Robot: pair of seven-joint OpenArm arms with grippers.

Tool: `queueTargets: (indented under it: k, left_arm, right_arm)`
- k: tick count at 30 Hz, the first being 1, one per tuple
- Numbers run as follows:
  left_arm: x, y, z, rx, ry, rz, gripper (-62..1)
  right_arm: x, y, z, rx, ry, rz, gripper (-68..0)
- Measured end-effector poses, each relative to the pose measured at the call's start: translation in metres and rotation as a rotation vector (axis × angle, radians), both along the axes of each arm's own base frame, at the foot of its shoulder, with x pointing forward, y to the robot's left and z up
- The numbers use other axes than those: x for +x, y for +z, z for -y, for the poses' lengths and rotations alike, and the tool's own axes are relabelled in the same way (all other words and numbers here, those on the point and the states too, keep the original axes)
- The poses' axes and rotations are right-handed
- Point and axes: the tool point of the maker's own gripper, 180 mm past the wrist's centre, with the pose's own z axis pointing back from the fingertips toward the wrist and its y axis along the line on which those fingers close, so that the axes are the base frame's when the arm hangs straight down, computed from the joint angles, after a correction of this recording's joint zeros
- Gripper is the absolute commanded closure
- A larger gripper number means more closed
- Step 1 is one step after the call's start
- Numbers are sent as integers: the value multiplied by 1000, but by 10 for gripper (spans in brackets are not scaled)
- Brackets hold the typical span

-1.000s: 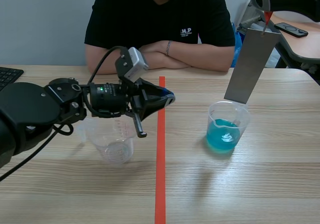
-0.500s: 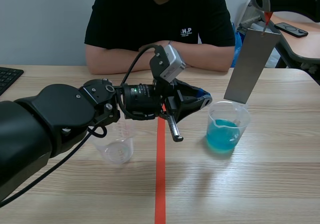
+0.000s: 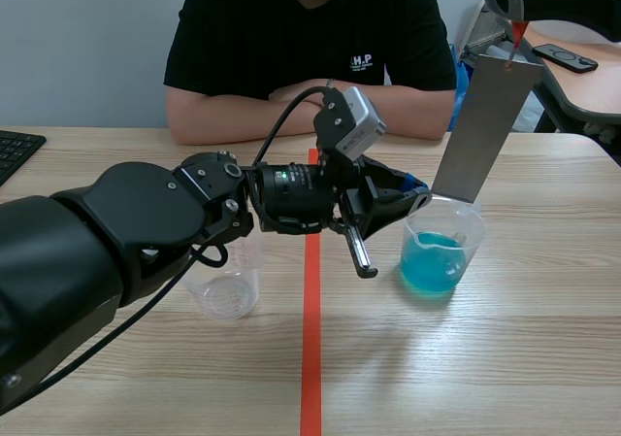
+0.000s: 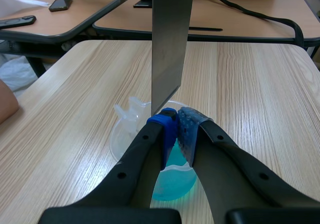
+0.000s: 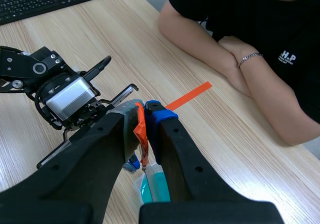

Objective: Do the redox reaction experiment.
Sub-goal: 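Raise the plate and point at it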

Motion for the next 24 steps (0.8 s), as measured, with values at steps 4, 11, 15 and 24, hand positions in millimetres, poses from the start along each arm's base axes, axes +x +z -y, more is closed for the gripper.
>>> queueTargets:
  k: [4,11,15,24]
  left_arm:
    - [0,0,0,0,0,0,-40]
    - [0,0,0,1,0,0,-40]
    - [0,0,0,1,1,1,-40]
    - [6,0,-1,4,33,24,-40]
  right_arm:
    - [0,-1,0,-2,0,-2,-15]
    - [0,-1,0,-2,0,-2,-15]
    - [0,-1,0,-2,0,-2,-15]
    - [0,-1,0,-2,0,-2,-15]
